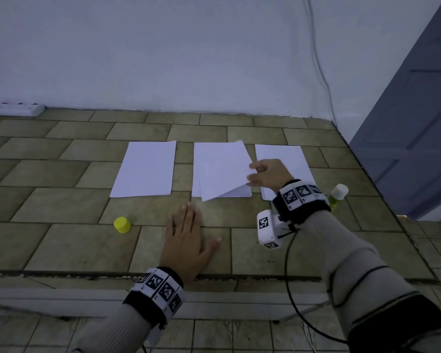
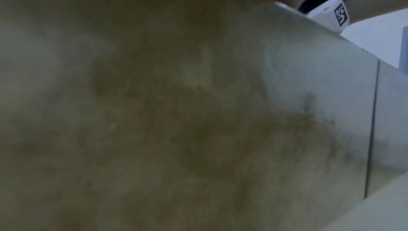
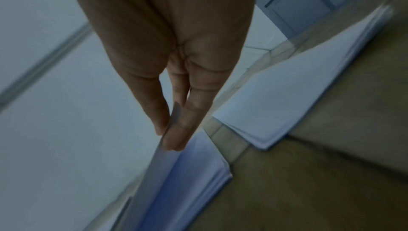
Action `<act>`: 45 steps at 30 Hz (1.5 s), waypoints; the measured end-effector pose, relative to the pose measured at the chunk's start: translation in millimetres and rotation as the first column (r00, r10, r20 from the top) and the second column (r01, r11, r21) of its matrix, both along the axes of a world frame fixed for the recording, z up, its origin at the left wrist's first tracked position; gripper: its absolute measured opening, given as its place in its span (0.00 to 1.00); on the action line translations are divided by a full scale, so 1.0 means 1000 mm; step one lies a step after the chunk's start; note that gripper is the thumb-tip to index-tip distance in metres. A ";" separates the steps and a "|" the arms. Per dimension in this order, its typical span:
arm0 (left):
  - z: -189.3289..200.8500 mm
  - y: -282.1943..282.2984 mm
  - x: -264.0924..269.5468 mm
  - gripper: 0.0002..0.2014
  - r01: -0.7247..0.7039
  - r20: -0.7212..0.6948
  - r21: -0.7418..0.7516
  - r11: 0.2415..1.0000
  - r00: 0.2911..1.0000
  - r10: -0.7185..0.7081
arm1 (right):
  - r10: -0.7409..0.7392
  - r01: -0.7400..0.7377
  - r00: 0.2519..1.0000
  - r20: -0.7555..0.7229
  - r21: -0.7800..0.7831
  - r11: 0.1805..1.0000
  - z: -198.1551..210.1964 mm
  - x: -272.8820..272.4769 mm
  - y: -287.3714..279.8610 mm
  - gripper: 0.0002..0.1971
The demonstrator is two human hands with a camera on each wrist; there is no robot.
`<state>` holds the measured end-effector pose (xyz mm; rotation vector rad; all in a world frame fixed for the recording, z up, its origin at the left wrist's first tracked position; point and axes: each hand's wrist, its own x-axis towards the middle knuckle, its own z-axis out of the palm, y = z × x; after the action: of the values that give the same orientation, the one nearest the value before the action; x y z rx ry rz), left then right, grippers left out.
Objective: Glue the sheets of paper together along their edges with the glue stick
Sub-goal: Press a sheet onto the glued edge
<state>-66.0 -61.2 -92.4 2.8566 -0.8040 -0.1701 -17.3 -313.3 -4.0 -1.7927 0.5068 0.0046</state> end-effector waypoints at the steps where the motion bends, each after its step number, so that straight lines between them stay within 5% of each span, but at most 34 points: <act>1: 0.001 0.000 0.000 0.58 -0.003 -0.001 0.008 1.000 1.000 0.003 | -0.022 0.022 1.000 -0.011 -0.003 1.000 -0.007 0.003 0.003 0.22; 5: 0.002 -0.001 0.000 0.58 -0.004 -0.010 0.012 1.000 1.000 0.004 | 0.007 -0.019 0.999 -0.044 -0.263 0.965 -0.026 0.013 0.012 0.23; 10: 0.001 0.000 0.000 0.58 -0.003 -0.013 0.010 1.000 1.000 0.003 | 0.101 -0.183 0.981 -0.165 -0.623 0.760 -0.028 0.019 0.020 0.23; 20: 0.004 -0.001 -0.001 0.58 -0.012 -0.004 0.023 1.000 1.000 0.012 | 0.089 -0.306 0.945 -0.315 -0.752 0.584 -0.032 0.022 0.029 0.25; 30: 0.001 0.000 0.001 0.57 -0.004 -0.003 0.002 1.000 1.000 0.004 | 0.052 -0.304 0.939 -0.340 -0.748 0.590 -0.029 0.017 0.033 0.24; 34: 0.007 0.002 0.003 0.58 -0.046 -0.085 -0.124 0.991 0.996 0.035 | 0.057 -0.132 0.990 -0.129 -0.707 0.694 -0.017 0.002 0.031 0.23; 38: 0.031 0.007 0.020 0.44 -0.136 -0.211 -0.415 0.900 0.976 0.050 | 0.031 0.139 0.969 0.246 -0.643 0.753 0.007 -0.026 0.016 0.15; 41: 0.061 0.013 0.044 0.35 -0.149 -0.152 -0.536 0.831 0.985 0.078 | -0.004 0.383 0.860 0.510 -0.640 0.666 0.023 -0.054 -0.005 0.11; 45: 0.077 0.028 0.098 0.29 -0.322 -0.103 -0.351 0.879 0.947 0.306 | -0.205 0.638 0.734 0.647 -0.553 0.535 0.028 -0.089 -0.035 0.17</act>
<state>31.9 -33.5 -15.3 2.5679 -0.3090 -0.0347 -106.7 -348.4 24.2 -2.2881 0.6050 -1.2101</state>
